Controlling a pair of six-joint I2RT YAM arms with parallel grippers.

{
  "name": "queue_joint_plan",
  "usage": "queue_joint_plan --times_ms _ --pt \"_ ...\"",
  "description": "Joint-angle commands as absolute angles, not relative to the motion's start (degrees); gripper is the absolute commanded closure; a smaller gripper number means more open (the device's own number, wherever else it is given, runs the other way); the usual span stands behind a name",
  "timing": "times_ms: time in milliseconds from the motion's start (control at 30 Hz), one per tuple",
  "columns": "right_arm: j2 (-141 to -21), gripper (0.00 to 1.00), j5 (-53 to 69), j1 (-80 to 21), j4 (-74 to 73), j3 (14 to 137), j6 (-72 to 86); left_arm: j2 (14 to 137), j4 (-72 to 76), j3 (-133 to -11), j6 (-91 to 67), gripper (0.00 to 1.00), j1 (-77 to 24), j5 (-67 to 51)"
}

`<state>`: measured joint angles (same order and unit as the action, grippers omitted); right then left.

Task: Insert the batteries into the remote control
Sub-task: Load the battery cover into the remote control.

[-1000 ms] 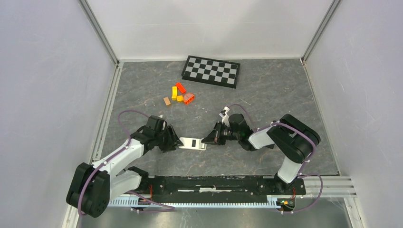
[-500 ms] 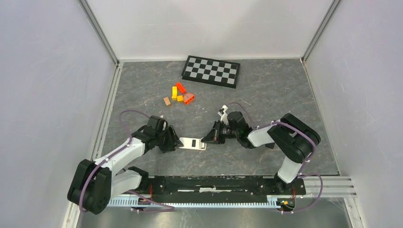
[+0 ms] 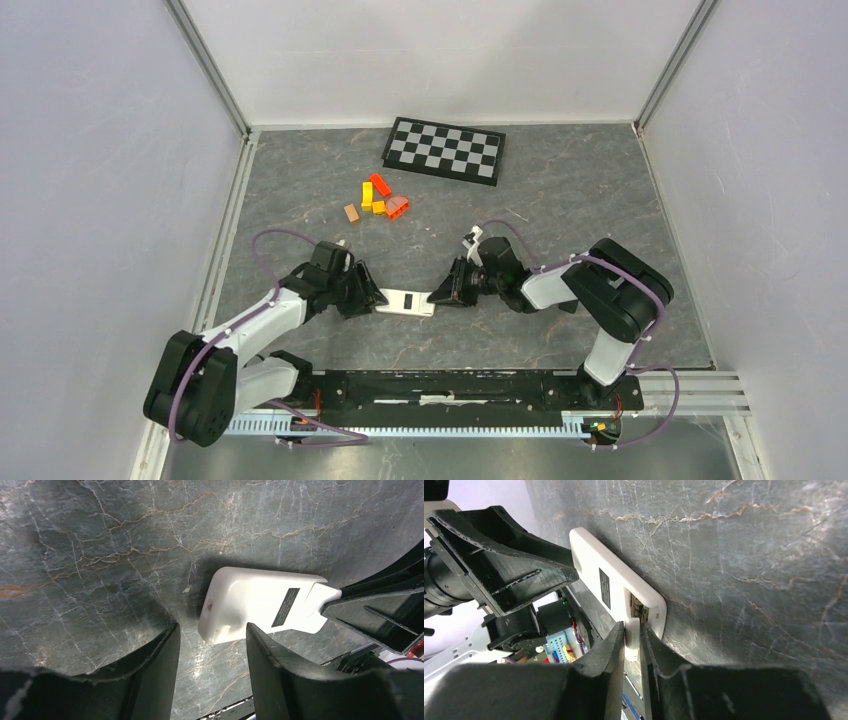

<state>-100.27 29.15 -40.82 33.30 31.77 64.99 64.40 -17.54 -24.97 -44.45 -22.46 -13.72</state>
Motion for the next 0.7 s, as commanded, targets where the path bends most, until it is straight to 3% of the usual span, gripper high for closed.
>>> queue_joint_plan --times_ms 0,267,667 --pt "-99.7 0.77 26.8 -40.9 28.7 32.7 61.5 64.8 -15.6 -25.4 -42.8 0.43 -22.1 -14.5" --pt "-97.2 0.66 26.1 -40.9 24.6 34.7 59.1 64.4 -16.6 -26.2 -42.7 0.42 -22.1 -13.7" --pt "-94.2 0.61 23.9 -40.9 16.6 37.0 54.6 63.7 -17.9 -27.0 -42.3 0.38 -22.1 -11.7"
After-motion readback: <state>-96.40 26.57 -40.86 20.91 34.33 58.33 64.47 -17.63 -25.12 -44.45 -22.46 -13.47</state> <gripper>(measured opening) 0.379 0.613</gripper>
